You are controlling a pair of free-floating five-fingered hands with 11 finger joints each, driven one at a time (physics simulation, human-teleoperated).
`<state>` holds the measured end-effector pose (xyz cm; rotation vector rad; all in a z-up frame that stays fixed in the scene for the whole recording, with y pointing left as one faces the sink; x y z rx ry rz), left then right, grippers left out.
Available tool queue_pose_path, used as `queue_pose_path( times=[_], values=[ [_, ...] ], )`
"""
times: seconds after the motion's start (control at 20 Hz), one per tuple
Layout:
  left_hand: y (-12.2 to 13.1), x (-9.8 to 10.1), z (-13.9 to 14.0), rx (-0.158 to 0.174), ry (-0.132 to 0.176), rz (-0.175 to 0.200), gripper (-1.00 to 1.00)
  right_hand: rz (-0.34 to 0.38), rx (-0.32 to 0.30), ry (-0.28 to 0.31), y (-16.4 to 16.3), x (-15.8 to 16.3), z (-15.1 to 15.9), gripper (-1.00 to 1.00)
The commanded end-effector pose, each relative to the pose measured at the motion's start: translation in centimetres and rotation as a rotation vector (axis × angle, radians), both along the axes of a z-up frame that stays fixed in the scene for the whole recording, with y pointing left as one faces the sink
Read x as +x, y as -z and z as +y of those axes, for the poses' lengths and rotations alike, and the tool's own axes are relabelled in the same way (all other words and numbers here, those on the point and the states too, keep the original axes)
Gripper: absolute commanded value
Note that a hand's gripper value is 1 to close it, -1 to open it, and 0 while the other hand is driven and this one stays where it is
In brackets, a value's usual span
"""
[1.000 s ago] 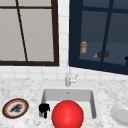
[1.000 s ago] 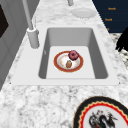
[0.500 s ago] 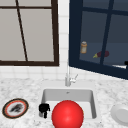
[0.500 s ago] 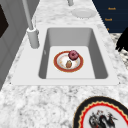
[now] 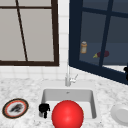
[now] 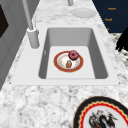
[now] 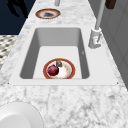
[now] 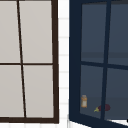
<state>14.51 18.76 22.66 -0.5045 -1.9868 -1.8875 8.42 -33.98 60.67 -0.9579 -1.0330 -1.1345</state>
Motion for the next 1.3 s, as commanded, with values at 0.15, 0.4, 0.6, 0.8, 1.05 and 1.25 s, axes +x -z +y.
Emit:
queue_pose_path(
  times=[0.15, 0.4, 0.6, 0.8, 1.05, 1.25],
  values=[
    [0.0, 0.0, 0.0, 0.000, 0.000, 0.000, 0.00, -0.021, -0.046, 0.043, 2.9, -4.3, 2.2, 1.00],
    [0.0, 0.0, 0.0, 0.000, 0.000, 0.000, 0.00, -0.053, -0.057, 0.113, 3.2, -6.0, 4.5, 1.00],
    [0.0, 0.0, 0.0, 0.000, 0.000, 0.000, 0.00, -0.083, -0.052, 0.179, 3.2, -7.3, 6.2, 1.00],
    [0.0, 0.0, 0.0, 0.000, 0.000, 0.000, 0.00, -0.111, -0.054, 0.239, 4.0, -8.4, 8.1, 1.00],
    [0.0, 0.0, 0.0, 0.000, 0.000, 0.000, 0.00, -0.142, -0.072, 0.313, 4.2, -9.6, 10.5, 1.00],
    [0.0, 0.0, 0.0, 0.000, 0.000, 0.000, 0.00, -0.178, -0.096, 0.382, 5.3, -10.5, 13.6, 1.00]
  ],
)
